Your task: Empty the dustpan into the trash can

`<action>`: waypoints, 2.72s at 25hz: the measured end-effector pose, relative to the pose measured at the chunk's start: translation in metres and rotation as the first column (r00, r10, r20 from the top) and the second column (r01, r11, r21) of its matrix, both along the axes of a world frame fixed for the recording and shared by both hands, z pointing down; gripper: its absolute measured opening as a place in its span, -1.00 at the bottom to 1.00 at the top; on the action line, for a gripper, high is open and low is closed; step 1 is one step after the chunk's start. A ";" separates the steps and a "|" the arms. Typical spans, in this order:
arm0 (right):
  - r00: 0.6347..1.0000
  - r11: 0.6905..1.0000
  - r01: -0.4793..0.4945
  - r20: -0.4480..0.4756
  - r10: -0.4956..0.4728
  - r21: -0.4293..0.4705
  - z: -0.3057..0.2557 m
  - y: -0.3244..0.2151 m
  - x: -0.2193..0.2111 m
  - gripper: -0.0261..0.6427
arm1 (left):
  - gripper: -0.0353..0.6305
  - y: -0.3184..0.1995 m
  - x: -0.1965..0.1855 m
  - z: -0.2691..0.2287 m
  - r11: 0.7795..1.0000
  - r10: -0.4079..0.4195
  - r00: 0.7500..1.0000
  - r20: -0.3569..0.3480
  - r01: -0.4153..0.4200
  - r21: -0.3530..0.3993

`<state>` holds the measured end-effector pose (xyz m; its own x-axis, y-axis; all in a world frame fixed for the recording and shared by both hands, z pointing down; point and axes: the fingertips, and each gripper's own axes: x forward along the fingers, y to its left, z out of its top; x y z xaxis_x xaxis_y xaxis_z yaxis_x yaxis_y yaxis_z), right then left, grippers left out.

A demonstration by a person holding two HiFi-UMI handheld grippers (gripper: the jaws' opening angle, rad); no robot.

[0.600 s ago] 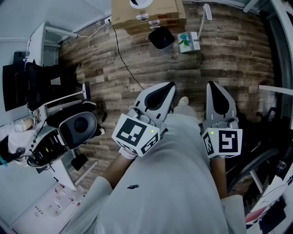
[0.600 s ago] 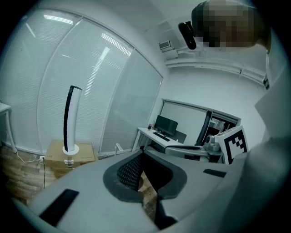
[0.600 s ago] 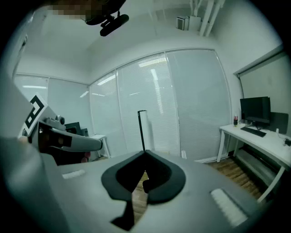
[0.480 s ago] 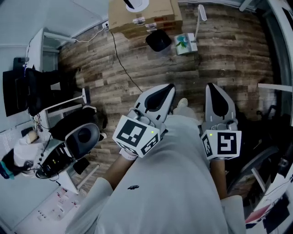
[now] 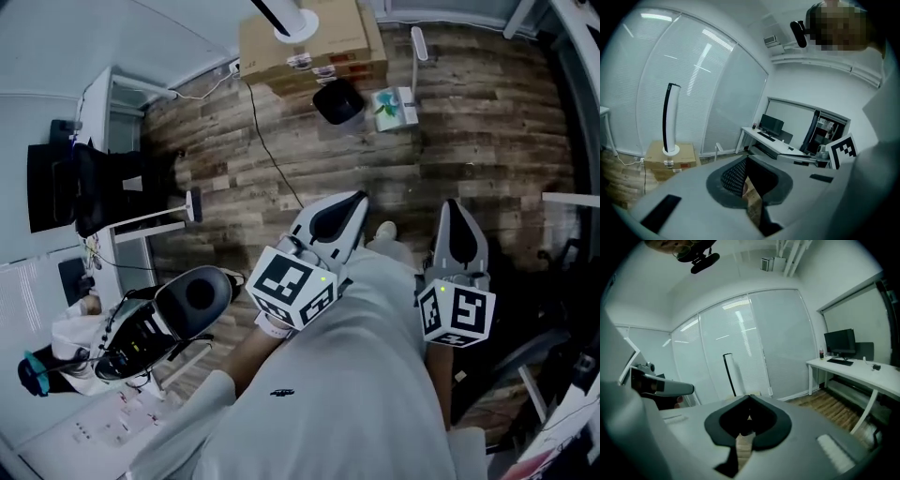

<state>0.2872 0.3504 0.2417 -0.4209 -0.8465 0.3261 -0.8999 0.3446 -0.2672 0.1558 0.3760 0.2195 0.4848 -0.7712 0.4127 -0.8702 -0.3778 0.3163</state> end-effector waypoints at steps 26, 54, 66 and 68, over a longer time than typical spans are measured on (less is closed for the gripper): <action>0.993 0.991 -0.104 -0.056 0.100 -0.089 0.017 -0.209 -0.077 -0.74 | -0.88 -0.233 -0.083 0.008 0.991 0.115 0.987 -0.114 -0.123 -0.057; 0.993 0.988 0.024 -0.113 -0.041 -0.151 0.068 -0.393 -0.128 -0.50 | -0.88 -0.391 -0.123 0.043 0.989 0.083 0.991 -0.104 -0.095 -0.116; 0.978 0.972 0.043 -0.188 -0.088 -0.230 0.146 -0.459 -0.120 -0.41 | -0.88 -0.442 -0.117 0.109 0.977 0.073 0.995 -0.073 -0.086 -0.194; 0.974 0.968 0.042 -0.207 -0.095 -0.246 0.161 -0.469 -0.120 -0.37 | -0.88 -0.449 -0.115 0.123 0.974 0.067 0.994 -0.083 -0.083 -0.209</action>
